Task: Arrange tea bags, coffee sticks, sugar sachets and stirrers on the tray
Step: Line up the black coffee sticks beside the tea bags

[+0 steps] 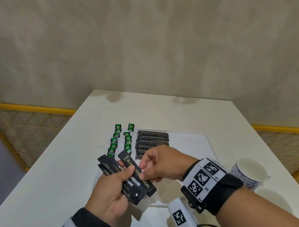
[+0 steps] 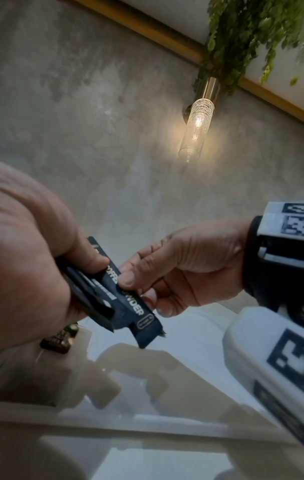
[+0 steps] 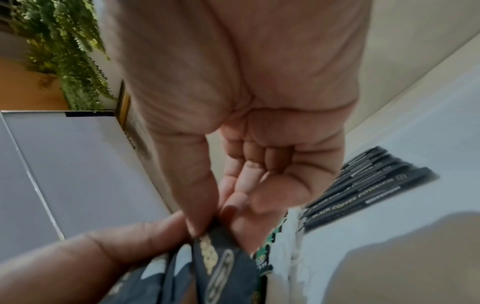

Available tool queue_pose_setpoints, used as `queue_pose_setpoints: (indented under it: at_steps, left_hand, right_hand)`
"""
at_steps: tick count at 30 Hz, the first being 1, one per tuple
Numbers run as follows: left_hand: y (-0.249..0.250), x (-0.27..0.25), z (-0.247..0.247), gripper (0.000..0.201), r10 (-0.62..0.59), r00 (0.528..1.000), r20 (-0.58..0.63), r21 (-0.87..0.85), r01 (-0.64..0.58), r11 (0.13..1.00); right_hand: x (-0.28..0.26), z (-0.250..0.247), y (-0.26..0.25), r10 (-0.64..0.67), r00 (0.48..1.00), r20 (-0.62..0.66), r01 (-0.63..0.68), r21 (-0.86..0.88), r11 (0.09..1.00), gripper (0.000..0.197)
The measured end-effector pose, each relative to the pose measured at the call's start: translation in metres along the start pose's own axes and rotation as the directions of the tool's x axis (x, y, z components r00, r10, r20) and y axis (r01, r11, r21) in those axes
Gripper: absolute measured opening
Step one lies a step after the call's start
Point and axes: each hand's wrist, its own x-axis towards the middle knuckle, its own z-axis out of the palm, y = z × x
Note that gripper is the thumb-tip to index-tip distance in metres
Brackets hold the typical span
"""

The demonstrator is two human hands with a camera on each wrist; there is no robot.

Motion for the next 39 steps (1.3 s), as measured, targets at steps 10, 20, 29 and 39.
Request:
queue_pose_setpoints:
  at_steps: [10,20,29,39]
  left_hand:
    - [0.011,-0.018,-0.001,0.025,0.011,1.0,-0.016,-0.092,-0.013,0.996]
    - [0.015,-0.016,-0.005,0.022,0.013,1.0,-0.015,-0.09,-0.014,0.996]
    - [0.015,-0.014,-0.005,0.018,-0.013,1.0,-0.017,-0.08,0.012,0.997]
    - [0.016,-0.011,-0.009,0.026,-0.06,0.998,-0.003,-0.022,0.06,0.998]
  right_hand:
    - [0.003,-0.017,0.012,0.128,0.981,-0.148,-0.188,-0.534,0.825,0.022]
    - [0.023,0.001,0.025,0.021,0.986,-0.164,-0.131,-0.699,0.703,0.018]
    - [0.043,-0.006,0.005,0.032,0.997,-0.072,-0.076,-0.771,0.633,0.029]
    - [0.045,-0.006,0.011,-0.014,0.995,-0.098,-0.069,-0.789,0.61,0.026]
